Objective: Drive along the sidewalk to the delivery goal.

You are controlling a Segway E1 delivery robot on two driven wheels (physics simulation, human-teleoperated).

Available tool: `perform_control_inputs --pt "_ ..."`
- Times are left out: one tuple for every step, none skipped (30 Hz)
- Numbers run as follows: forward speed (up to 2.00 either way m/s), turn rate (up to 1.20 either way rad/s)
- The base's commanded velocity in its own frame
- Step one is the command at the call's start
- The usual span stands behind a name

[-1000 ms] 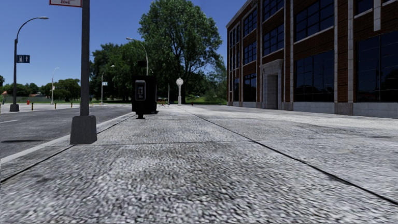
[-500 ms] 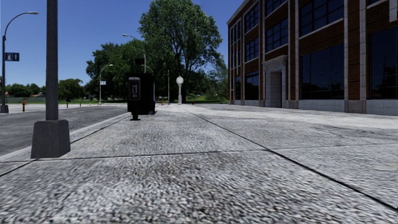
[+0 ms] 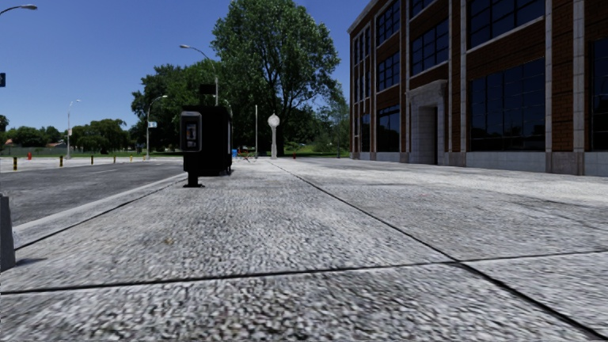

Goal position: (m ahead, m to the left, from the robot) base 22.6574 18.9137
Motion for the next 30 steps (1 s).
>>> perform_control_inputs --pt "2.0 0.0" --pt "2.0 0.0" --pt "2.0 0.0" --pt "2.0 0.0" --pt "2.0 0.0" --pt "2.0 0.0" --pt "2.0 0.0" --pt "2.0 0.0" --pt "2.0 0.0" --pt "2.0 0.0" --pt "2.0 0.0" --pt "2.0 0.0" --pt "2.0 0.0" --pt "2.0 0.0" --pt "2.0 0.0" --pt "2.0 0.0" --pt "2.0 0.0" --pt "2.0 0.0" --pt "2.0 0.0" --pt "2.0 0.0" --pt "2.0 0.0" --pt "2.0 0.0" --pt "2.0 0.0" --pt "2.0 0.0" --pt "2.0 0.0" --pt "2.0 0.0" --pt "2.0 0.0" --pt "2.0 0.0" --pt "2.0 0.0" --pt "2.0 0.0"
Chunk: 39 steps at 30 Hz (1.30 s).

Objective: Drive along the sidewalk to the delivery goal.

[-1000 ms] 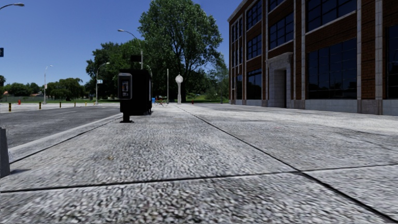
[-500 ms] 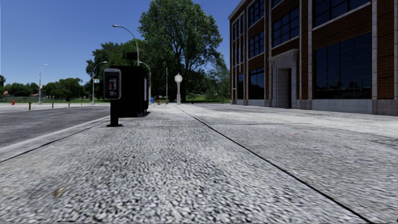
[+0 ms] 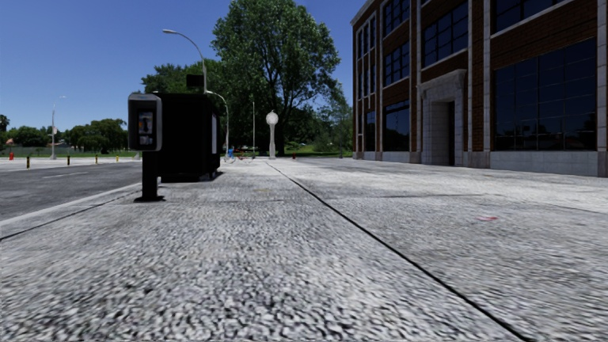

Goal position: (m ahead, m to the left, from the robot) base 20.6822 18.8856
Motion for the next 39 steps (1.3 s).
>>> perform_control_inputs --pt "2.0 0.0" --pt "2.0 0.0" --pt "2.0 0.0" --pt "2.0 0.09" --pt "2.0 0.14" --pt "2.0 0.18" --pt "2.0 0.18" --pt "2.0 0.2" --pt "2.0 0.23" --pt "2.0 0.24" --pt "2.0 0.24" --pt "2.0 0.25" --pt "2.0 0.25" --pt "2.0 0.25" --pt "2.0 0.25" --pt "2.0 0.25" --pt "2.0 0.25" --pt "2.0 0.25" --pt "2.0 0.26" --pt "2.0 0.26" --pt "2.0 0.26" --pt "2.0 0.26" --pt "2.0 0.26" --pt "2.0 0.26" --pt "2.0 0.26" --pt "2.0 0.26" --pt "2.0 0.27" --pt "2.0 0.34" --pt "2.0 0.35" --pt "2.0 0.35" --pt "2.0 0.23" --pt "2.0 0.0" --pt "2.0 0.0" --pt "2.0 0.0" --pt "2.0 0.0" --pt "2.0 0.0" --pt "2.0 0.0" --pt "2.0 0.0" --pt "2.0 0.0"
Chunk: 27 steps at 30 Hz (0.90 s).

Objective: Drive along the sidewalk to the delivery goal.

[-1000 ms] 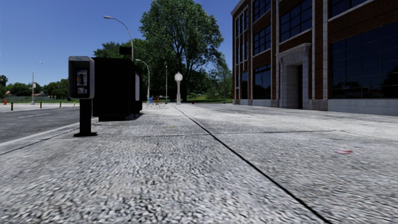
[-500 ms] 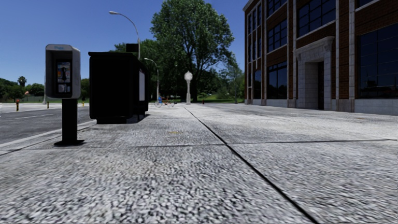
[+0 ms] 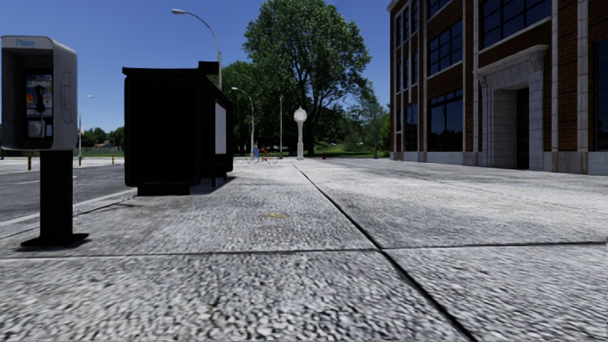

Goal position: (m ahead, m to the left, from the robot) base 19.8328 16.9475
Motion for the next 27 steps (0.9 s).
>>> perform_control_inputs --pt "2.0 0.0" --pt "2.0 0.0" --pt "2.0 0.0" --pt "2.0 0.0" --pt "2.0 0.0" --pt "2.0 0.0" --pt "2.0 0.0" --pt "2.0 0.0" --pt "2.0 0.0" --pt "2.0 0.0" --pt "2.0 0.0" --pt "2.0 0.0" --pt "2.0 0.0" --pt "2.0 0.0" --pt "2.0 0.0" --pt "2.0 0.0" --pt "2.0 0.0" --pt "2.0 0.0" --pt "2.0 0.0" --pt "2.0 0.0" --pt "2.0 0.0" --pt "2.0 0.0" --pt "2.0 0.0" --pt "2.0 0.0" --pt "2.0 0.0" --pt "2.0 0.0" --pt "2.0 0.0"
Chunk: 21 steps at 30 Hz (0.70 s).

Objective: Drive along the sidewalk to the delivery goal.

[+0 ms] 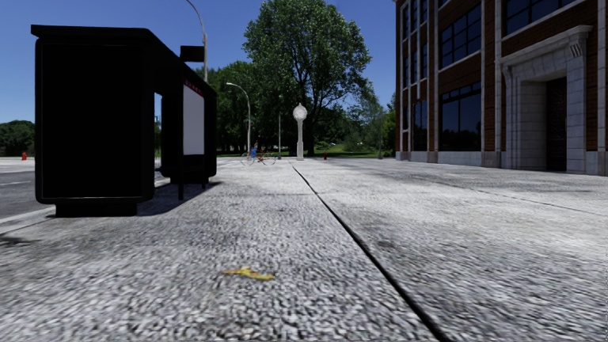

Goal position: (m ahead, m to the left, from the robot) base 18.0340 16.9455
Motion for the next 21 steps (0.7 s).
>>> perform_control_inputs --pt "2.0 0.0" --pt "2.0 0.0" --pt "2.0 0.0" --pt "2.0 0.0" --pt "2.0 0.0" --pt "2.0 0.0" --pt "2.0 0.0" --pt "2.0 0.0" --pt "2.0 0.0" --pt "2.0 0.0" --pt "2.0 0.0" --pt "2.0 0.0" --pt "2.0 0.0" --pt "2.0 0.0" --pt "2.0 0.0" --pt "2.0 0.0" --pt "2.0 0.0" --pt "2.0 0.0" --pt "2.0 0.0" --pt "2.0 0.0" --pt "2.0 0.0"
